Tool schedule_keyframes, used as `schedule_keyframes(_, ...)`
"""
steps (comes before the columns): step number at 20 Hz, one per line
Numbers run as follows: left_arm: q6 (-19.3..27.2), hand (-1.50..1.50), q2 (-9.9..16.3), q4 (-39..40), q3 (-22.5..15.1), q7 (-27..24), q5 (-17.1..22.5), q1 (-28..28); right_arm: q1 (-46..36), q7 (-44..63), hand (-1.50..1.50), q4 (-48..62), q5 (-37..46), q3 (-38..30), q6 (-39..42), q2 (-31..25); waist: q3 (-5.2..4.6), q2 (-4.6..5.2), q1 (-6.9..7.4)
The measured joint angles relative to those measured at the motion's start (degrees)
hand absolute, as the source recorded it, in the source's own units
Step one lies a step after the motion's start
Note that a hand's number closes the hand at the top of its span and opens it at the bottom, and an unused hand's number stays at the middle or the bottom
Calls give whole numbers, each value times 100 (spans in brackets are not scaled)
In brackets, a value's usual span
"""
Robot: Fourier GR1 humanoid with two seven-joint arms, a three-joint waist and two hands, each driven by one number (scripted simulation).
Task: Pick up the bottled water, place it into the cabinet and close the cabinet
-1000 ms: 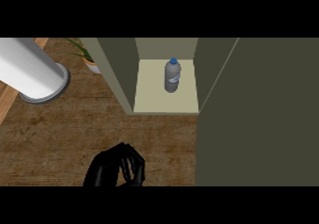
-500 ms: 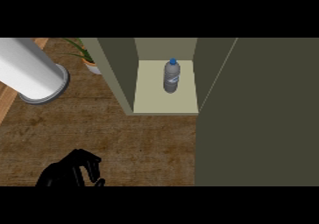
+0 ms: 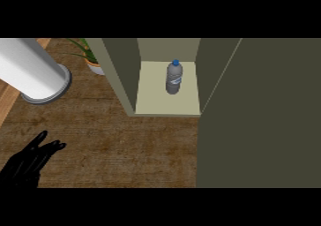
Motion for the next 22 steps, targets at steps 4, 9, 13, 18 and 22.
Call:
schedule_keyframes(4, -192, -150, 279, -125, 325, -30, 194, 245, -264, 152, 150, -9, 72, 381, -6, -102, -16, -25, 50)
schedule_keyframes(9, -471, -150, 509, -217, 575, -50, 427, 537, -753, 401, 150, -7, 171, 865, -120, -199, -39, -43, 109)
schedule_keyframes(13, -647, -150, 658, -264, 774, -75, 579, 726, -1222, 655, 150, 5, 255, 1237, -226, -293, -55, -68, 148)
schedule_keyframes(18, -862, -150, 846, -296, 1003, -89, 755, 987, -1816, 1019, 150, 29, 361, 1699, -510, -314, -71, -107, 205)
schedule_keyframes(22, -1022, -150, 965, -265, 1187, -126, 859, 1154, -2282, 1327, 150, 51, 434, 2150, -900, -186, -81, -104, 226)
